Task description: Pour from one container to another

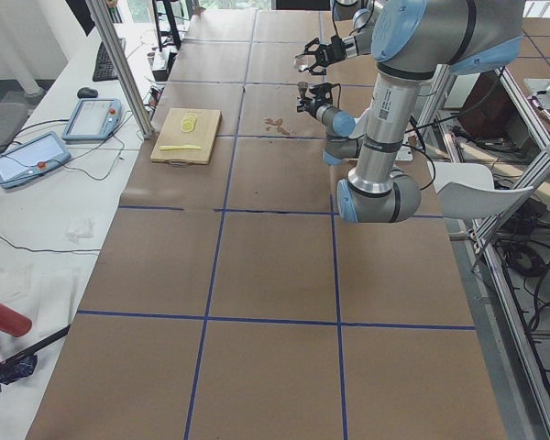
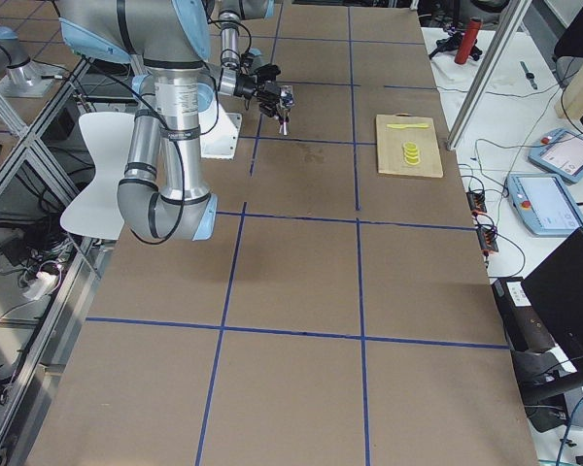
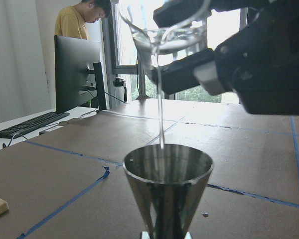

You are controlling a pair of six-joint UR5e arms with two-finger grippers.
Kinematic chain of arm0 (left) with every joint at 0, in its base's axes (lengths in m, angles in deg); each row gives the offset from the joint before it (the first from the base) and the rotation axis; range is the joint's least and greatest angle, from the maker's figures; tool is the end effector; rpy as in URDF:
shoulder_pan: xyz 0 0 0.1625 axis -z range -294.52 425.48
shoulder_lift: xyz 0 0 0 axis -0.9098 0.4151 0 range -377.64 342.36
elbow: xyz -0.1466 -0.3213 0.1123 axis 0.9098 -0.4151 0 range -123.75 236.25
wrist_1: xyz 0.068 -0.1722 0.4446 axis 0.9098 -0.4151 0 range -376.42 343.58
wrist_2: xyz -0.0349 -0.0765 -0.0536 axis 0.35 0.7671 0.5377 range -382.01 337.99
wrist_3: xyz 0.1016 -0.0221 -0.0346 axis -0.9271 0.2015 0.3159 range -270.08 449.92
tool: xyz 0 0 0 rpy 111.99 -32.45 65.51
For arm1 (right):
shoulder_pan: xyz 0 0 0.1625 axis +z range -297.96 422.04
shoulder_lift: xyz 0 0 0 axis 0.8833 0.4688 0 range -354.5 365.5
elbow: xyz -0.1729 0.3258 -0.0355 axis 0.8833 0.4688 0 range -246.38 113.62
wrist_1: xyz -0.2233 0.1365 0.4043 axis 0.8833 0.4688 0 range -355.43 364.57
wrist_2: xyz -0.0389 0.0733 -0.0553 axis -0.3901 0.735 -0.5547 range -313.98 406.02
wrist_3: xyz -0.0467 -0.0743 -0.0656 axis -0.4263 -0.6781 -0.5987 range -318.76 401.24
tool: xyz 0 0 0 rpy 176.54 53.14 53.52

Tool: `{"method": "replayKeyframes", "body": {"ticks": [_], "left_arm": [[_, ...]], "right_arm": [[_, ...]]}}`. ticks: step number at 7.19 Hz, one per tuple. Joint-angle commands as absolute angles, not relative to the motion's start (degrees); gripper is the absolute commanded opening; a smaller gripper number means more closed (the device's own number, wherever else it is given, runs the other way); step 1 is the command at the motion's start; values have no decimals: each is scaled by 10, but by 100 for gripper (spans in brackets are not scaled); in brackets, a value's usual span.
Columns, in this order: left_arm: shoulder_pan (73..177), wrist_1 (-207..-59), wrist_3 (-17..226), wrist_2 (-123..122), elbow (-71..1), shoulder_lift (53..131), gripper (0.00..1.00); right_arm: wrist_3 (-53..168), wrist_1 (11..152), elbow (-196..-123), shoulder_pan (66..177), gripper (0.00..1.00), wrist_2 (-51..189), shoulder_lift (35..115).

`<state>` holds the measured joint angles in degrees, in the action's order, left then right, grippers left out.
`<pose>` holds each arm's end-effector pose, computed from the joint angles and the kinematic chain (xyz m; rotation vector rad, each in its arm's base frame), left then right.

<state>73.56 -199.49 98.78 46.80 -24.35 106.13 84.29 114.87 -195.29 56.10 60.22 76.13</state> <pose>0.6412 -0.2658 0.1441 1.5887 1.2820 0.4284 -0.4836 -0.1904 0.0782 1.3818 -0.0807 -0.3341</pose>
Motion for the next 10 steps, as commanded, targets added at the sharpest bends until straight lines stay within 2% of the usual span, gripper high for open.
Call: {"method": "replayKeyframes", "body": {"ticks": [1,10], "left_arm": [[736,-1995,988,468,-243,1062,0],[736,-1993,988,465,-235,1073,0]], "right_arm": [[834,1162,-1956,561,0,603,761],[803,1200,-1958,560,0,603,752]]}}
